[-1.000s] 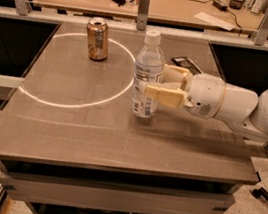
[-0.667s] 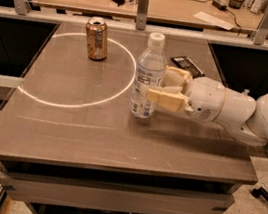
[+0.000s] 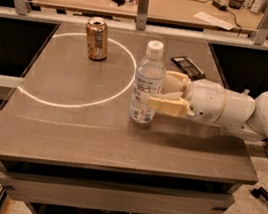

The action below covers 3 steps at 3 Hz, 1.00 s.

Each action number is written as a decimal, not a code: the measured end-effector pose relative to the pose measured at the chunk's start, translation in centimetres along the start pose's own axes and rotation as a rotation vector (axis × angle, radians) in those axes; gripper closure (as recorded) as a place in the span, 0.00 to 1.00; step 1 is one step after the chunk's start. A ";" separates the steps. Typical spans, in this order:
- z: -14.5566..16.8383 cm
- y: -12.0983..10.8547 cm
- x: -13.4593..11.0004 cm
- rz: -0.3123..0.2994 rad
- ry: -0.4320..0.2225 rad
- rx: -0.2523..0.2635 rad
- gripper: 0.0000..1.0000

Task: Place blue plastic bottle upright

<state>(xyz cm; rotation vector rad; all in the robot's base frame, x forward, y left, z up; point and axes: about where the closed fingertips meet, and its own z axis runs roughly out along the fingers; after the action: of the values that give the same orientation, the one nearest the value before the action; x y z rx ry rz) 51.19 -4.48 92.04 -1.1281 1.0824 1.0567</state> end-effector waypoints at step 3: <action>0.6 1.0 2.1 0.026 0.035 -0.083 0.82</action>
Offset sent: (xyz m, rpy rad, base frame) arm -0.0054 0.0047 -0.0277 -0.0343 0.0394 0.0799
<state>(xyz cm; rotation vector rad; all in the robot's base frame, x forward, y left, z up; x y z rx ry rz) 50.66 -3.57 89.90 -1.2052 1.0915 1.1152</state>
